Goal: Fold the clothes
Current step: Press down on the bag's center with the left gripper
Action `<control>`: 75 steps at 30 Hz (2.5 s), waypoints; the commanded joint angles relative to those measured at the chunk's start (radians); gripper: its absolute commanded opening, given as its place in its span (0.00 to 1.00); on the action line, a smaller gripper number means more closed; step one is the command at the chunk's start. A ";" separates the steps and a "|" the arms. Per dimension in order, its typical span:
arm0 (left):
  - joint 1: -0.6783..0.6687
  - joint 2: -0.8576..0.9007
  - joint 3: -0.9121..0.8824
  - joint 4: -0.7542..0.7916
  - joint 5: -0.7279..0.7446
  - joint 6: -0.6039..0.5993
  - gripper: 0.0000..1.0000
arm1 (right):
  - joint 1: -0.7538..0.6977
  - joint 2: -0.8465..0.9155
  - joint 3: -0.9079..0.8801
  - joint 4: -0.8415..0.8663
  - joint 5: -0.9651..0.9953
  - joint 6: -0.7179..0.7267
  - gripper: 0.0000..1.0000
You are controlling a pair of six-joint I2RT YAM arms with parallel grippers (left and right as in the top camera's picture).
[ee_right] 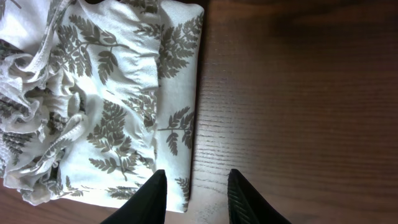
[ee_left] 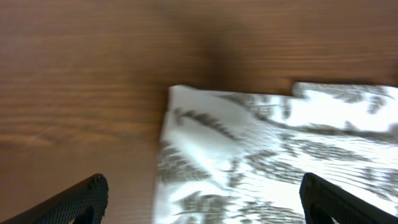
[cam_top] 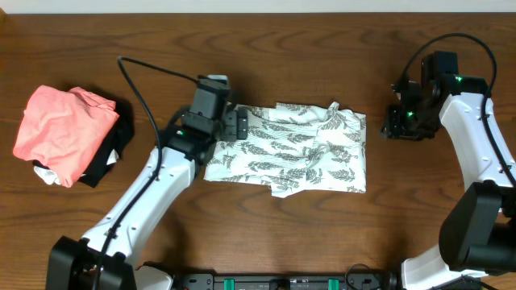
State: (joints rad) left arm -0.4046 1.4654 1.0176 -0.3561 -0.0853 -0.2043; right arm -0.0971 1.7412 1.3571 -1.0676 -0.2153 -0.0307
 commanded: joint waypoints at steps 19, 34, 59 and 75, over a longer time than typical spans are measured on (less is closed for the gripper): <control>-0.388 0.207 0.015 0.213 -0.009 0.089 0.98 | 0.005 -0.005 0.002 -0.002 -0.002 -0.008 0.31; -0.448 0.266 0.015 0.212 0.024 0.344 0.98 | 0.005 -0.005 0.002 0.000 -0.002 -0.008 0.32; -0.452 0.389 0.015 0.307 0.032 0.489 0.98 | 0.004 -0.005 0.002 -0.002 -0.001 -0.008 0.31; -0.450 0.391 0.015 0.317 -0.092 0.523 0.91 | 0.005 -0.005 0.002 -0.003 0.002 -0.008 0.32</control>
State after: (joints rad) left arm -0.8539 1.8458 1.0180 -0.0422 -0.1192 0.2890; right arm -0.0971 1.7412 1.3571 -1.0691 -0.2157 -0.0307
